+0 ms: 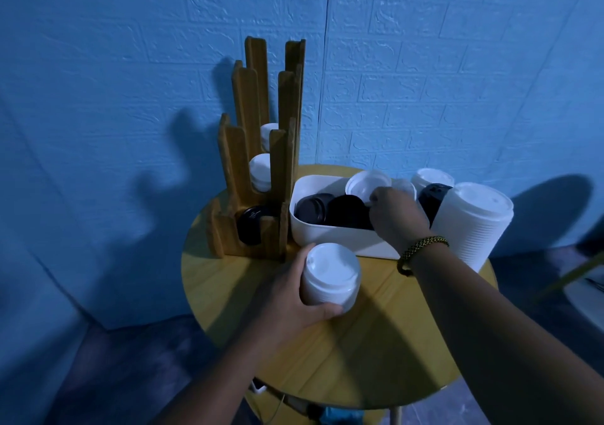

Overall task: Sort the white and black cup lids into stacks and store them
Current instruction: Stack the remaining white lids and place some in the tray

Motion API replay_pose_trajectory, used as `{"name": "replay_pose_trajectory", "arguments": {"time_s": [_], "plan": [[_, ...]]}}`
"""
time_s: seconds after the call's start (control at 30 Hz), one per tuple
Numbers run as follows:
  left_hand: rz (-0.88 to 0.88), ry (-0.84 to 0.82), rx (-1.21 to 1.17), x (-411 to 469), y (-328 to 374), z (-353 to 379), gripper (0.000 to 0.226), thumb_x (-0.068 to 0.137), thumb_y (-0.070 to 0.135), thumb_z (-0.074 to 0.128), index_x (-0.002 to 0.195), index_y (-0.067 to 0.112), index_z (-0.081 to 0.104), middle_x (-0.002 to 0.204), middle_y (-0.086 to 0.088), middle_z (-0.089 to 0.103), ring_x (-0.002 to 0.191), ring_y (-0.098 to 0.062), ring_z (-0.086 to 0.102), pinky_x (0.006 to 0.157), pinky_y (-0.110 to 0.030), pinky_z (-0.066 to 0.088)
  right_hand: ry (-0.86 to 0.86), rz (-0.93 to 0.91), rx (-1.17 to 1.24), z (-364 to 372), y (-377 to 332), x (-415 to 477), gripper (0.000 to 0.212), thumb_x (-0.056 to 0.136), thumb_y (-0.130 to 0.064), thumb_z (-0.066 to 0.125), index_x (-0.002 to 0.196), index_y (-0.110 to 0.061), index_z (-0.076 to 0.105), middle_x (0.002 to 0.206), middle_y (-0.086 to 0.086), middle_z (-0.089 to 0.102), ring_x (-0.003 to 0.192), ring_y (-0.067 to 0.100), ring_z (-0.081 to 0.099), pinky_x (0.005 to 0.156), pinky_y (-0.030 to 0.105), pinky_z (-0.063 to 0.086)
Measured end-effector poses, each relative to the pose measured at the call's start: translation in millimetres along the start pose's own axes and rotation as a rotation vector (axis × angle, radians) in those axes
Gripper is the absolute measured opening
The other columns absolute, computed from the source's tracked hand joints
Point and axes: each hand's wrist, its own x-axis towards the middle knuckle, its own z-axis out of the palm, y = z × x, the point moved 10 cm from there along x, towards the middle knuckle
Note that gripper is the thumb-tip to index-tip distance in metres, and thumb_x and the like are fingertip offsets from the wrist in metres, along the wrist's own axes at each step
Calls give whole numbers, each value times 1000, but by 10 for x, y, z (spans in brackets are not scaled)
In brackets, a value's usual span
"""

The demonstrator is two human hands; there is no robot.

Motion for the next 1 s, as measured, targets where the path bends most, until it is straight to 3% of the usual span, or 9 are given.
{"name": "replay_pose_trajectory", "arguments": {"time_s": [0.1, 0.17, 0.33, 0.47, 0.6, 0.7, 0.87, 0.93, 1.0], "plan": [[-7, 2, -8, -11, -3, -7, 106, 70, 59, 85, 151, 56, 17, 149, 26, 37, 135, -3, 37, 108, -38, 46, 197, -102, 76, -305, -35, -138, 20, 88, -3, 49, 99, -11, 64, 89, 8, 67, 80, 27, 60, 64, 39, 55], [-10, 1, -11, -18, 0, -4, 107, 70, 58, 85, 152, 56, 17, 149, 25, 37, 134, -3, 38, 108, -39, 46, 251, -120, 173, -446, -33, -240, 6, 90, -16, 59, 96, -17, 61, 83, -1, 64, 77, 20, 59, 60, 35, 49], [-25, -2, -46, -27, 13, 8, 106, 70, 54, 86, 152, 53, 18, 149, 23, 38, 135, -4, 38, 107, -38, 47, 156, -114, 499, -431, -70, -499, 20, 93, -32, 66, 86, -17, 55, 66, -7, 51, 55, 5, 44, 50, 21, 32], [-26, 4, -37, -38, 32, -6, 105, 71, 54, 85, 153, 52, 19, 149, 22, 39, 135, -5, 38, 106, -35, 45, -8, 12, 1023, -211, 6, -719, 36, 100, -38, 53, 79, -11, 44, 64, 1, 36, 53, 12, 33, 49, 28, 30], [-43, -5, -39, -53, 37, -30, 104, 69, 57, 85, 152, 49, 23, 147, 21, 42, 133, -7, 43, 104, -37, 48, -391, 319, 1537, 239, -33, -1034, 33, 100, -29, 48, 71, -21, 35, 62, 0, 28, 52, 15, 23, 45, 26, 20], [-41, -7, -20, -62, 64, -49, 104, 71, 55, 86, 154, 43, 24, 146, 18, 45, 132, -9, 45, 101, -35, 49, -541, 377, 1288, 454, 12, -1274, 34, 99, -33, 49, 70, -19, 41, 60, 2, 32, 50, 15, 24, 46, 27, 19], [-37, -11, -2, -80, 97, -44, 111, 74, 53, 85, 159, 40, 14, 156, 14, 37, 131, -3, 36, 103, -33, 43, -468, 281, 884, 372, 41, -1377, 40, 100, -44, 45, 73, -16, 53, 54, -2, 42, 45, 12, 31, 45, 25, 24], [-39, -13, 4, -81, 103, -40, 111, 74, 52, 85, 159, 41, 14, 155, 13, 38, 130, -4, 37, 101, -32, 43, -404, 196, 730, 327, -8, -1365, 35, 100, -44, 45, 83, -16, 57, 66, -1, 50, 52, 12, 42, 49, 27, 32], [-48, -12, 2, -82, 102, -43, 110, 75, 51, 85, 158, 41, 14, 155, 12, 39, 133, -8, 39, 102, -34, 44, -295, 132, 625, 286, -21, -1346, 31, 97, -46, 50, 111, -18, 56, 94, -1, 59, 76, 13, 57, 62, 31, 46]]}}
